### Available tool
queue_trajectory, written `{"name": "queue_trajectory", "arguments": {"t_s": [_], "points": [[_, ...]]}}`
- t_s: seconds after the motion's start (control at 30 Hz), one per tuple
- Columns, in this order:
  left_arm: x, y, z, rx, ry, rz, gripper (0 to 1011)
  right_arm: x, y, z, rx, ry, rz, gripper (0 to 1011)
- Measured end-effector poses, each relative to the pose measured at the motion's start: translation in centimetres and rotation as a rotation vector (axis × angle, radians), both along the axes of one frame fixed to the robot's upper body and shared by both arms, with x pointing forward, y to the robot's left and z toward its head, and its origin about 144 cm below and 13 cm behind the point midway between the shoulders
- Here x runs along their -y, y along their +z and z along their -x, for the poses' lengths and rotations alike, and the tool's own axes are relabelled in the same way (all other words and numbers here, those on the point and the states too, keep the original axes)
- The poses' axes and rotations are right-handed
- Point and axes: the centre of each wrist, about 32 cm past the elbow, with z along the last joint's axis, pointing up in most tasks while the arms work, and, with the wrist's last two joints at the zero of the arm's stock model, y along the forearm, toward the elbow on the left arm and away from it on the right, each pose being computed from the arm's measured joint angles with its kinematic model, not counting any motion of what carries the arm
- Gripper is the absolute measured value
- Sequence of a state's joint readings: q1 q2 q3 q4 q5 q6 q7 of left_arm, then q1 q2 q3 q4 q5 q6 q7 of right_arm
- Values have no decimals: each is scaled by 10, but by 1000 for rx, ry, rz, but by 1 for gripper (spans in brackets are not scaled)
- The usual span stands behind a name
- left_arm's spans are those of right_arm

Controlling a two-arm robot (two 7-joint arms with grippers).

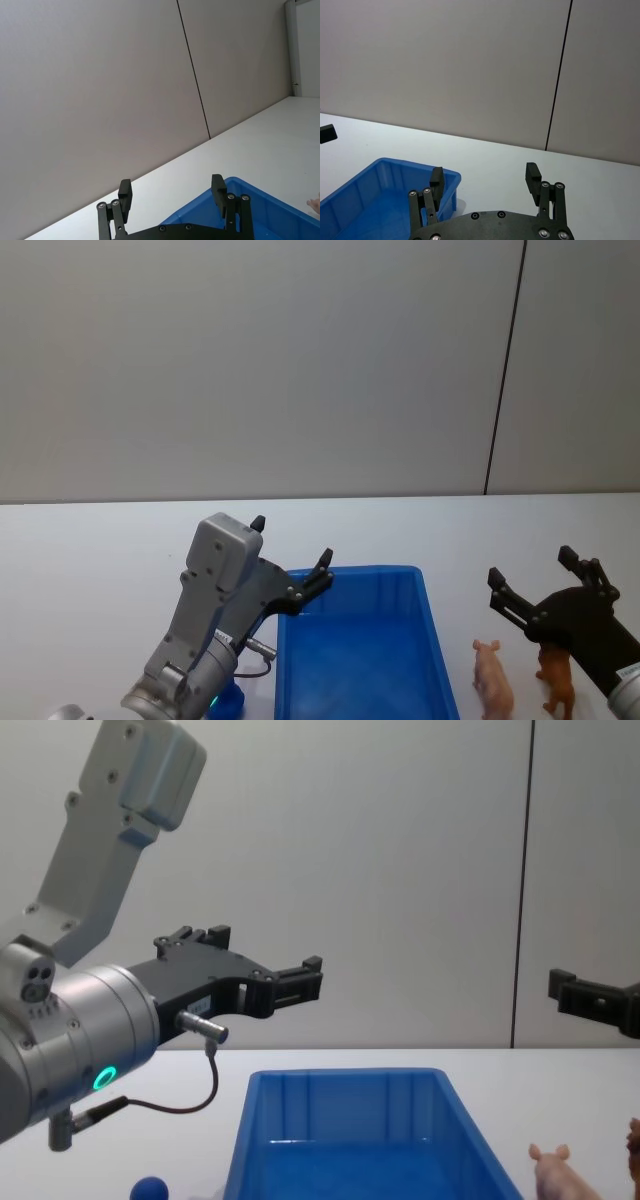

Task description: Pick up the two dolls from the table and place them into the box.

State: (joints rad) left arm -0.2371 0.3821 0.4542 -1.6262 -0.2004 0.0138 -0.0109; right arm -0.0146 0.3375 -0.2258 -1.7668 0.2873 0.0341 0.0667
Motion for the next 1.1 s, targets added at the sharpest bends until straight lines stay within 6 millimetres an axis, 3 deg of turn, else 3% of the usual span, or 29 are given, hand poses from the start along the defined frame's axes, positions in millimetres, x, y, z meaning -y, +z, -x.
{"name": "queue_trajectory", "arguments": {"t_s": [0.5, 1.1], "points": [[0, 0, 0, 0, 0, 0, 1001, 2, 0, 2, -19, -26, 6, 1001], [0, 0, 0, 0, 0, 0, 1001, 7, -12, 22, -136, -134, 49, 1001]]}}
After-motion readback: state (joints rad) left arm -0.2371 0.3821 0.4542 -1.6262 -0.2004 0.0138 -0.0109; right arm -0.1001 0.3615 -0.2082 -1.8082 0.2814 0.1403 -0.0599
